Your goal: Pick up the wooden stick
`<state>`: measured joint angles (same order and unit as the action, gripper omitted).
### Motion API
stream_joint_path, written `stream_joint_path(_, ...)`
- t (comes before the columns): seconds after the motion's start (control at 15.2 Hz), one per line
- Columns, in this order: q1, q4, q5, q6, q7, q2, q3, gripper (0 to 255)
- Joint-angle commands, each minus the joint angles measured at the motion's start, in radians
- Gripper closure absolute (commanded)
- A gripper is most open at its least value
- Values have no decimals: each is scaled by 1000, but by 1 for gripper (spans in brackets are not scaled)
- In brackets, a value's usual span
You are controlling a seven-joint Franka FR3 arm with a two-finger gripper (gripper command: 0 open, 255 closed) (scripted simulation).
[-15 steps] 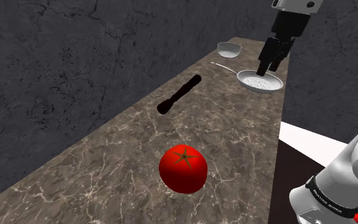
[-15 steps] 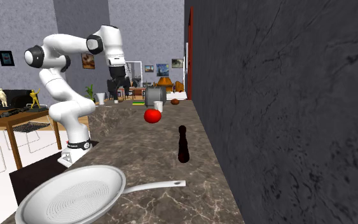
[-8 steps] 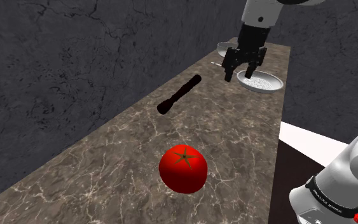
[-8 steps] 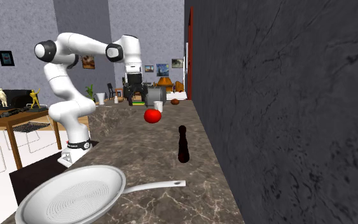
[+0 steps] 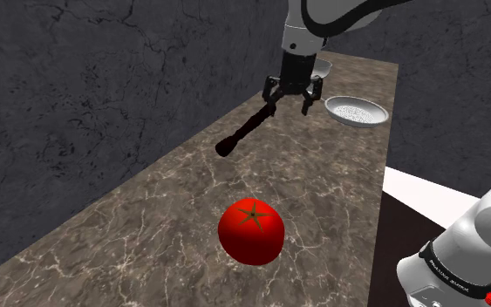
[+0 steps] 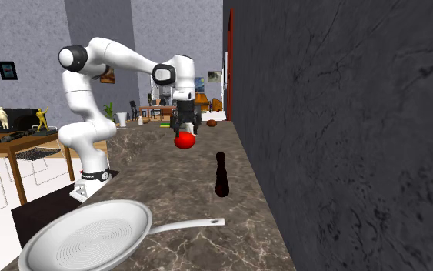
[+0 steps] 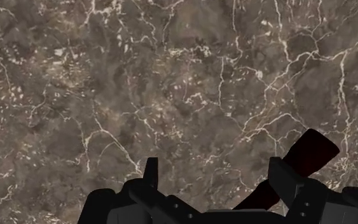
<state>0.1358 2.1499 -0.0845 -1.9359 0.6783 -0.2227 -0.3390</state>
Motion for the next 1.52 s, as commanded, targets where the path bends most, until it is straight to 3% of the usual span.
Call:
stream_joint_path(0.0, 12, -59, 37, -18, 113, 88, -26, 0)
stream_joint_path(0.4, 13, -267, 169, -27, 408, 355, -40, 0)
stream_joint_path(0.92, -43, -601, 282, 40, 700, 681, 35, 0)
stream_joint_path(1.45, -45, -550, 296, -45, 712, 716, 43, 0)
